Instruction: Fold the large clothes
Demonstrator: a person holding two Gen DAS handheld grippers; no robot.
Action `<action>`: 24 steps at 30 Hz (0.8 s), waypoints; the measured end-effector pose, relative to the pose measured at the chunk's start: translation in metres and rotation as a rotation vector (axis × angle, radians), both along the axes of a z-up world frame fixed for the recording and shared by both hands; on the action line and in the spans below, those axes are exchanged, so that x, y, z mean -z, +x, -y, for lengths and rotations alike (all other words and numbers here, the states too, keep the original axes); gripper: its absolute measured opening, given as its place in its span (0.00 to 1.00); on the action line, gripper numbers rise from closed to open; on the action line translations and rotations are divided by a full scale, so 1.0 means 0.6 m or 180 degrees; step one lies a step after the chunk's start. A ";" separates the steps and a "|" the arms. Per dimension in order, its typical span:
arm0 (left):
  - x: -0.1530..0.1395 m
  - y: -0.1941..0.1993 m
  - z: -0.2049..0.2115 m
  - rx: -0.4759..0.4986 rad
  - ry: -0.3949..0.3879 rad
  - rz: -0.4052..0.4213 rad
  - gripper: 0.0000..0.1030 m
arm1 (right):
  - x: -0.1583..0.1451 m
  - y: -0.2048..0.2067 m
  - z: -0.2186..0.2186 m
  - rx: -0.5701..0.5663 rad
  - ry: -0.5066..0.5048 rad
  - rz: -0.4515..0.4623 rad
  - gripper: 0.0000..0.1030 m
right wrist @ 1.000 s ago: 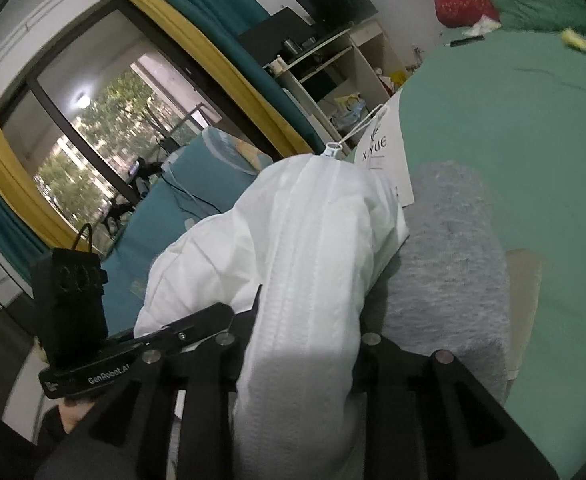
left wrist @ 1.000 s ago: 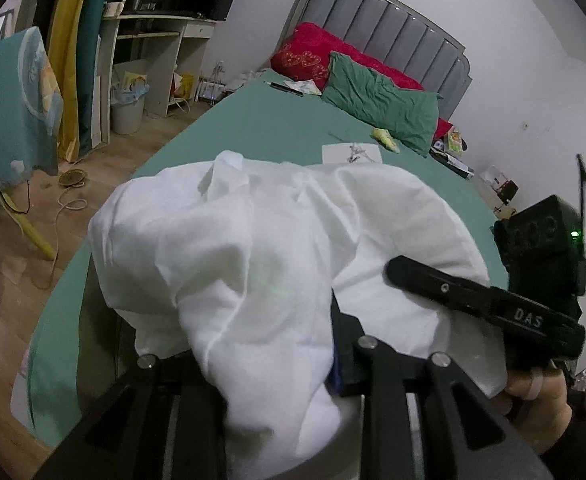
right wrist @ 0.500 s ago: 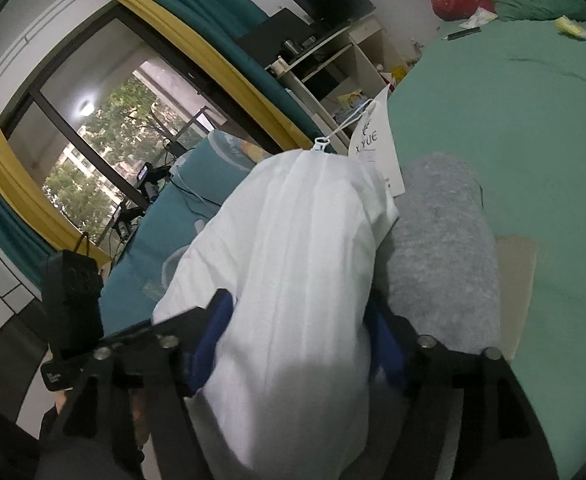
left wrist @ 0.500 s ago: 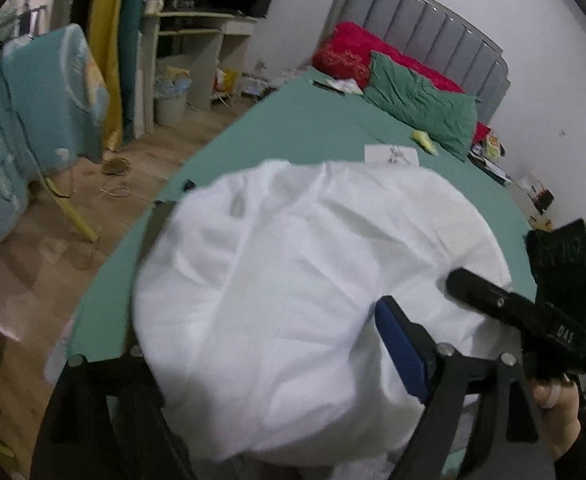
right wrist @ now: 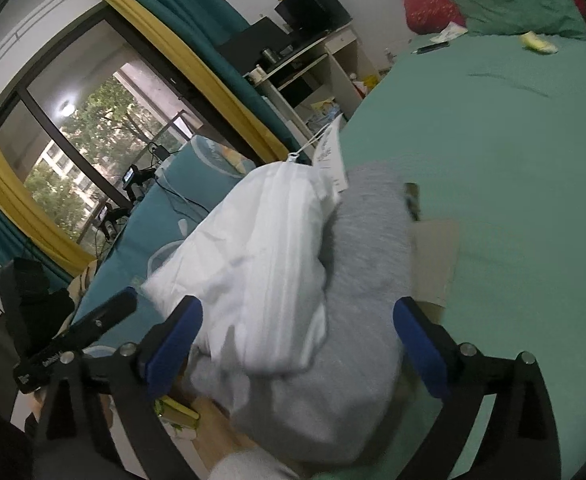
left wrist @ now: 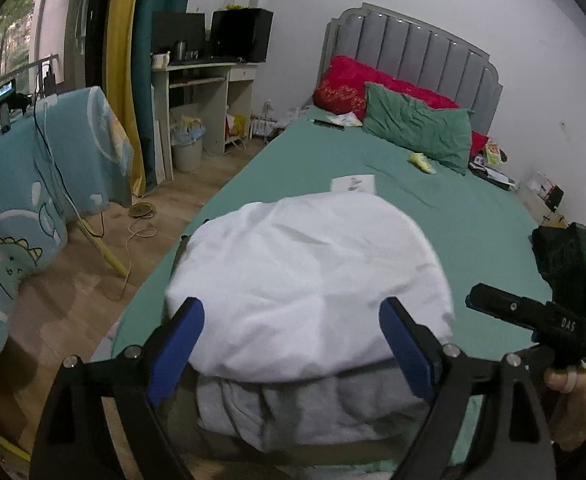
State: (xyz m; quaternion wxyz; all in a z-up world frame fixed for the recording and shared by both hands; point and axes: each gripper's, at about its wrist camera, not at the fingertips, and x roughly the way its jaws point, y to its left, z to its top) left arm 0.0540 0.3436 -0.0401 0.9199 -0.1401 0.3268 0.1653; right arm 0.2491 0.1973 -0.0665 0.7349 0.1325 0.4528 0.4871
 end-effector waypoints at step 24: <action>-0.025 0.026 0.355 0.0896 0.0018 0.0215 0.87 | -0.026 -0.078 0.394 0.0861 -0.0495 0.0413 0.95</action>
